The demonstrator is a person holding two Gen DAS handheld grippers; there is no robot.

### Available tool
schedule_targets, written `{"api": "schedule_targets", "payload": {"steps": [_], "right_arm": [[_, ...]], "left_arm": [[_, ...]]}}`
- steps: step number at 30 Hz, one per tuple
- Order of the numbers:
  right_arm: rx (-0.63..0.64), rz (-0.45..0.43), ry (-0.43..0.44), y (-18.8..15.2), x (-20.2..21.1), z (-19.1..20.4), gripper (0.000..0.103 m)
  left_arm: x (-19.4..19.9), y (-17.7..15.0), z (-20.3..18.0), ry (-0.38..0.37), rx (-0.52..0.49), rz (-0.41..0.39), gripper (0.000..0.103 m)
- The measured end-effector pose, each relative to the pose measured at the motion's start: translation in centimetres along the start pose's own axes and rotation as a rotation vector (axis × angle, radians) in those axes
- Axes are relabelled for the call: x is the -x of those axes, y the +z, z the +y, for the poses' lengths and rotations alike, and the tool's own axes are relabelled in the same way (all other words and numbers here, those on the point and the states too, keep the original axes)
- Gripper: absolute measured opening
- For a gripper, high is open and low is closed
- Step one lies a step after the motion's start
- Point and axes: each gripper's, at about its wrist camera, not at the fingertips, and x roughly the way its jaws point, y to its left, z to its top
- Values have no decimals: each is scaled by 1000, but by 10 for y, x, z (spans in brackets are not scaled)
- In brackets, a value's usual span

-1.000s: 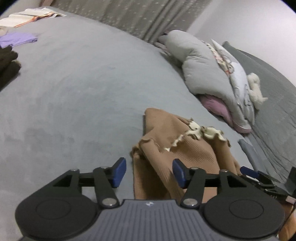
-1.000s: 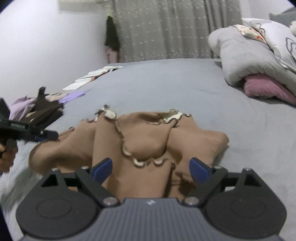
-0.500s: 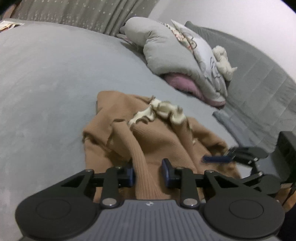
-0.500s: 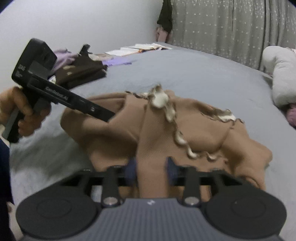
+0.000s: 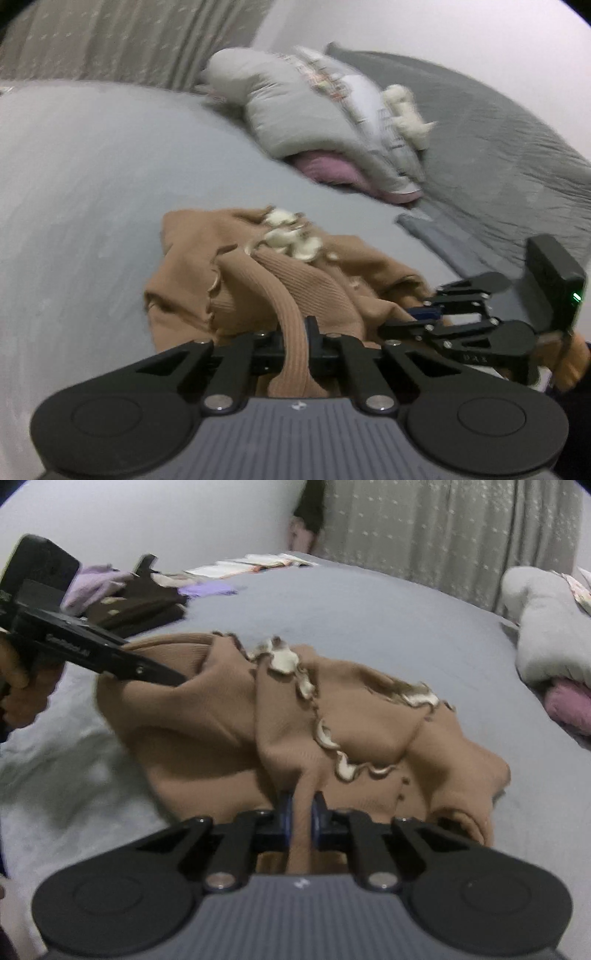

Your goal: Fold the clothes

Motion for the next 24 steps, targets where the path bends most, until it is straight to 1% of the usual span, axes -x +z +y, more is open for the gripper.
{"api": "schedule_targets", "payload": {"steps": [2,3,4,5,6,7,8,9,11,13,14,15,16,17,18,19,20,21,23,24], "right_arm": [[30,-44,62,-1,24,-2,8],[53,-63,95,-3,34,-1,8],[76,-81,128,-5,45,0,8],[128,-110,195,-10,61,3,8],[161,-122,264,-15,73,5,8],[177,-123,326,-19,83,6,8],[195,-108,368,-23,89,9,9],[213,-86,399,-28,92,12,10],[249,-42,461,-37,100,19,11],[278,26,540,-47,101,27,13],[292,63,581,-52,101,31,14],[306,99,622,-57,101,35,18],[319,136,663,-62,101,38,35],[330,142,672,-63,103,40,54],[339,134,667,-62,104,40,64],[348,125,661,-62,106,40,84],[342,105,643,-60,107,37,89],[310,74,611,-55,108,30,89],[239,8,539,-46,109,14,91],[211,-25,503,-43,109,7,94]], "left_arm": [[13,-2,-6,-83,-61,-1,4],[21,-4,-10,-145,-102,11,4],[27,-7,-13,-192,-136,29,4],[30,-9,-15,-217,-157,41,5],[34,-12,-17,-246,-178,56,6],[40,-18,-18,-296,-200,79,7],[44,-22,-19,-332,-218,103,13],[49,-27,-20,-369,-235,127,15],[59,-35,-23,-436,-271,168,15],[69,-39,-22,-455,-278,169,16],[72,-39,-21,-454,-276,163,16],[74,-38,-20,-454,-274,157,18],[76,-37,-19,-451,-271,149,19],[77,-35,-17,-433,-265,135,22],[74,-32,-15,-415,-255,127,32],[70,-29,-11,-366,-229,114,38],[62,-26,-7,-298,-206,107,45],[56,-24,-5,-274,-201,106,46],[43,-15,4,-115,-169,86,46],[37,-8,10,-38,-123,70,46]]}}
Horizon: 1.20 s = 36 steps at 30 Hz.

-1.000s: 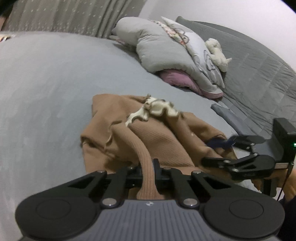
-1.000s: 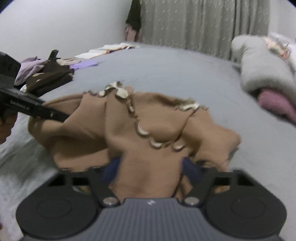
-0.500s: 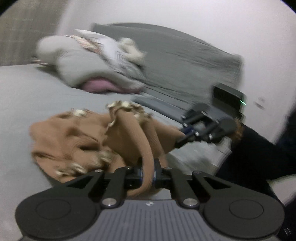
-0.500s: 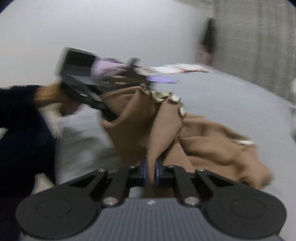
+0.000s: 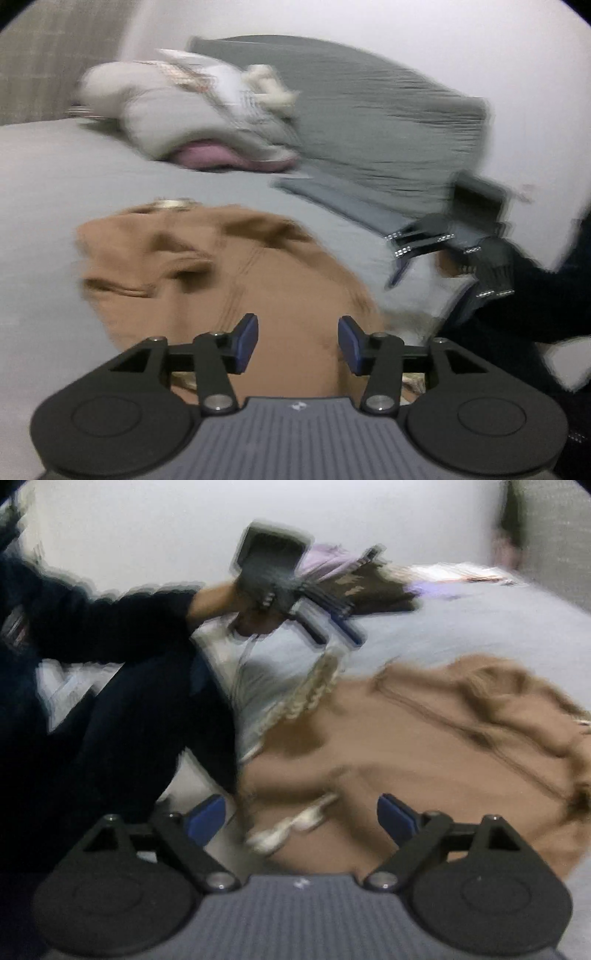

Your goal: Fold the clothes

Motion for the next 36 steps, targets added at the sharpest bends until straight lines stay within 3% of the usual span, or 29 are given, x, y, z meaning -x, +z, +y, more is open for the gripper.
{"api": "schedule_targets", "payload": {"steps": [1,4,6,9,12,13,16,19,25,27,29,31,36], "right_arm": [[-19,-34,-39,1,3,-7,103],[-180,-110,-256,3,6,-42,103],[-313,-52,-378,1,-6,-70,103],[-403,49,-479,-6,-27,-89,102],[-288,95,-607,-4,-44,-80,98],[-230,109,-659,-3,-51,-75,95],[24,99,-789,9,-72,-52,86],[120,69,-793,24,-92,-43,76],[262,116,-651,48,-150,-34,62],[306,150,-592,50,-171,-33,52],[293,171,-571,52,-184,-37,26],[256,188,-559,57,-196,-45,13],[233,190,-572,59,-193,-46,9]], "left_arm": [[-4,3,8,44,48,-10,46],[-16,9,22,154,133,-11,46],[-32,8,18,204,73,37,46],[-51,3,3,199,-32,100,46],[-58,-1,-13,254,-137,136,47],[-64,0,-18,303,-174,150,47],[-71,8,-24,372,-198,141,47],[-84,22,-26,390,-185,110,48],[-120,39,-33,308,-192,101,48],[-132,39,-32,307,-187,116,49],[-140,40,-29,306,-177,130,49],[-144,40,-24,302,-155,140,49],[-146,40,-19,288,-132,150,46]]}}
